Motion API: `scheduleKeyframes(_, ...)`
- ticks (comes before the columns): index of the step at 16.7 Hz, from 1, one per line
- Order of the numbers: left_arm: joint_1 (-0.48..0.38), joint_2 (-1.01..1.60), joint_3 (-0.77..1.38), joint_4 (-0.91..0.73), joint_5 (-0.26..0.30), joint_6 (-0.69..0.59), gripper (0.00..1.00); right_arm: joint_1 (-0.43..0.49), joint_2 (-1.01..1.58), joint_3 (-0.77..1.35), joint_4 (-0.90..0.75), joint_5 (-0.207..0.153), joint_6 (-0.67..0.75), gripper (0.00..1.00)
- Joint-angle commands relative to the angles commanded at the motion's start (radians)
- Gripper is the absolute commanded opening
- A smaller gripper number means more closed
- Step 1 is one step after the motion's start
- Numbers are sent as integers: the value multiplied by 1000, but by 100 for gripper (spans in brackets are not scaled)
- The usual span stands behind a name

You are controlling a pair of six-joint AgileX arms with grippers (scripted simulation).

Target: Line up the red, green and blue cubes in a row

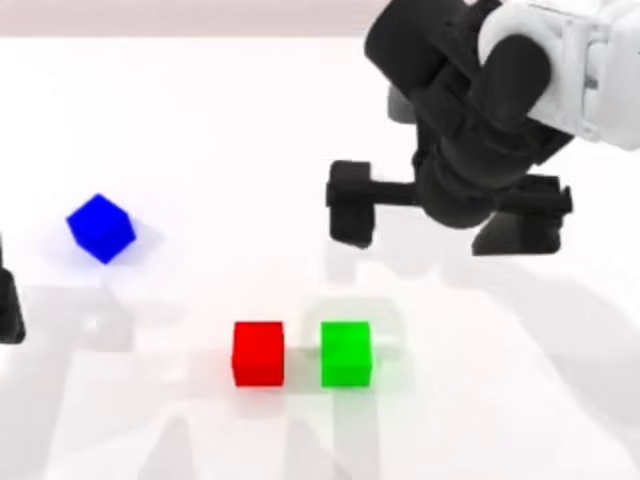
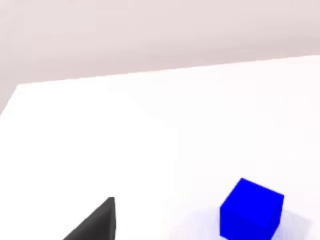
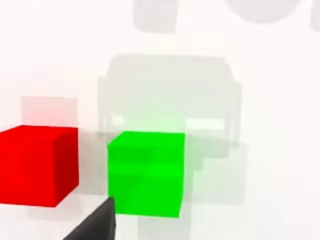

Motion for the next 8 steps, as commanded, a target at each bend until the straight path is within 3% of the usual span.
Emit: scheduleKeyframes(8,-39,835,648,-441,-1,204,100,-289,-729,-631,414,18,-305,100)
